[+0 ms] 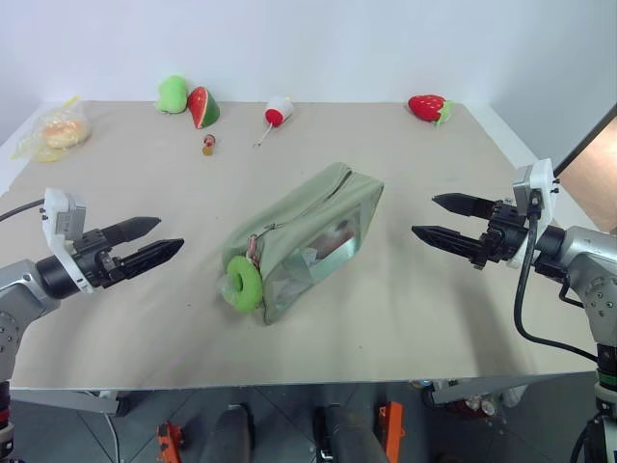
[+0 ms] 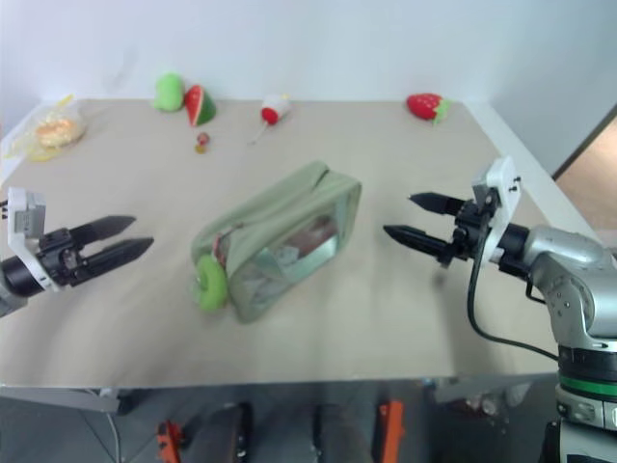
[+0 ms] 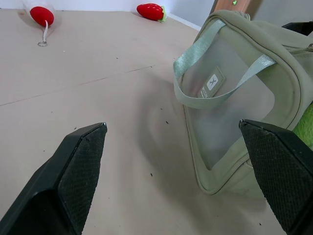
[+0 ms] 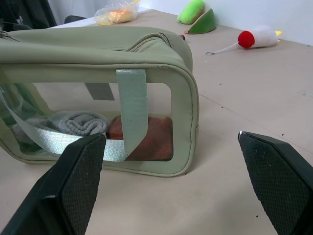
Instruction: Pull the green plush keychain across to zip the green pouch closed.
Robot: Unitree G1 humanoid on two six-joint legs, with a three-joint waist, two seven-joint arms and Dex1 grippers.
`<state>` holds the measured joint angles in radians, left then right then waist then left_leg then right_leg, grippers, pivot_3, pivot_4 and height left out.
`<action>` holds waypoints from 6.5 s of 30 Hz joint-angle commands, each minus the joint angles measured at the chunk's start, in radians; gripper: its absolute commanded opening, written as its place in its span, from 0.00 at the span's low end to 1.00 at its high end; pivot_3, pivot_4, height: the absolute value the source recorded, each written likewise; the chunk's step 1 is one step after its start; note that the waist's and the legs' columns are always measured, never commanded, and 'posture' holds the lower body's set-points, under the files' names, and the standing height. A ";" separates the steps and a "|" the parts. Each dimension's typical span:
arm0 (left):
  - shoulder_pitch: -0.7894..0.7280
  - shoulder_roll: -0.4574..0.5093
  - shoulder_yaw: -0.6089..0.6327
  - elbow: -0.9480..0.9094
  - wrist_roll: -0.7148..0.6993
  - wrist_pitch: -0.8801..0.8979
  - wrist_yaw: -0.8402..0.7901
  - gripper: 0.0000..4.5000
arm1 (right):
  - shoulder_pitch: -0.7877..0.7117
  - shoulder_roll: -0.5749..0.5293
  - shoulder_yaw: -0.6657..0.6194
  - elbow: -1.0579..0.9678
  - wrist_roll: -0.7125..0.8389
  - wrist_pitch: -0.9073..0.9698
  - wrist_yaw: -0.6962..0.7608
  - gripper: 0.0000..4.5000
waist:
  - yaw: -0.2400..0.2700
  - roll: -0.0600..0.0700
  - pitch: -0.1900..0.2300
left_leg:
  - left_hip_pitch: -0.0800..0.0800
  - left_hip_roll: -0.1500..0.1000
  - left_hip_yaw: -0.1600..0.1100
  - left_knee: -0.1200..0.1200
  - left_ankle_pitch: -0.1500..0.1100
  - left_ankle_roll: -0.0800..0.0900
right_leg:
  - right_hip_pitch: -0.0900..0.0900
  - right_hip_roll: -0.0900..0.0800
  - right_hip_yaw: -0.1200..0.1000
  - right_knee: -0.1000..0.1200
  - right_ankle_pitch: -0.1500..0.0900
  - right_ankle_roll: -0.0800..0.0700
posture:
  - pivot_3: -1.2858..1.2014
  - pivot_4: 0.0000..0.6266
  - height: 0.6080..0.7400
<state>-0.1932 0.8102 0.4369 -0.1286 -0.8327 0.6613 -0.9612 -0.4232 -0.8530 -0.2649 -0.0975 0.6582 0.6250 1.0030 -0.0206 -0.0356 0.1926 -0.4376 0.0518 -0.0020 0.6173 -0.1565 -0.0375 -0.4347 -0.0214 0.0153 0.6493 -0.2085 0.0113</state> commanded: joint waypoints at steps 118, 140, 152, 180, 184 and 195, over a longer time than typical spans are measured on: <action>-0.103 0.039 -0.076 -0.100 -0.078 0.055 -0.054 1.00 | -0.894 0.320 0.330 0.567 -0.425 -0.192 0.290 0.99 | -0.023 0.000 0.000 | 0.001 0.012 0.002 0.001 0.005 0.000 | -0.008 0.014 0.004 0.013 0.006 -0.009 | 0.52 0.24 1.00; -0.230 -0.010 -0.158 0.039 -0.014 0.039 -0.098 1.00 | -0.682 0.208 0.276 0.244 -0.315 -0.088 0.240 0.99 | -0.024 0.000 0.000 | 0.001 0.012 0.002 0.001 0.005 0.000 | -0.008 0.015 0.005 0.015 0.005 -0.009 | 0.52 0.24 1.00; -0.182 -0.002 -0.111 -0.008 -0.040 0.056 -0.086 1.00 | -0.544 -0.030 0.313 0.373 -0.452 -0.243 0.303 0.99 | -0.024 0.000 0.000 | 0.002 0.012 0.003 0.001 0.005 0.000 | -0.008 0.014 0.005 0.015 0.003 -0.011 | 0.52 0.24 1.00; -0.340 -0.026 -0.087 -0.033 -0.160 0.077 -0.010 1.00 | -0.535 0.112 0.354 0.519 -0.486 -0.302 0.264 0.35 | -0.025 0.000 0.000 | 0.002 0.011 0.003 0.002 0.005 0.000 | -0.007 0.015 0.006 0.015 0.005 -0.008 | 0.52 0.24 1.00; -0.341 -0.049 -0.073 0.026 -0.136 0.062 0.020 1.00 | -0.530 0.118 0.356 0.512 -0.484 -0.302 0.260 0.04 | -0.026 0.000 0.000 | 0.003 0.011 0.003 0.002 0.005 0.000 | -0.007 0.015 0.006 0.015 0.006 -0.007 | 0.52 0.24 1.00; -0.330 -0.087 -0.185 0.230 0.138 -0.063 0.098 1.00 | -0.512 0.117 0.354 0.493 -0.483 -0.295 0.250 0.01 | -0.026 0.000 0.000 | 0.003 0.012 0.003 0.001 0.005 0.000 | -0.007 0.016 0.006 0.015 0.007 -0.006 | 0.52 0.24 1.00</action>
<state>-0.5144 0.7183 0.2420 0.1110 -0.7123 0.6299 -0.8542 -0.9230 -0.7326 0.1105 0.4325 0.1667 0.3369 1.2564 -0.0469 -0.0358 0.1928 -0.4348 0.0634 0.0007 0.6187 -0.1515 -0.0379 -0.4419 -0.0059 0.0216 0.6642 -0.2019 0.0054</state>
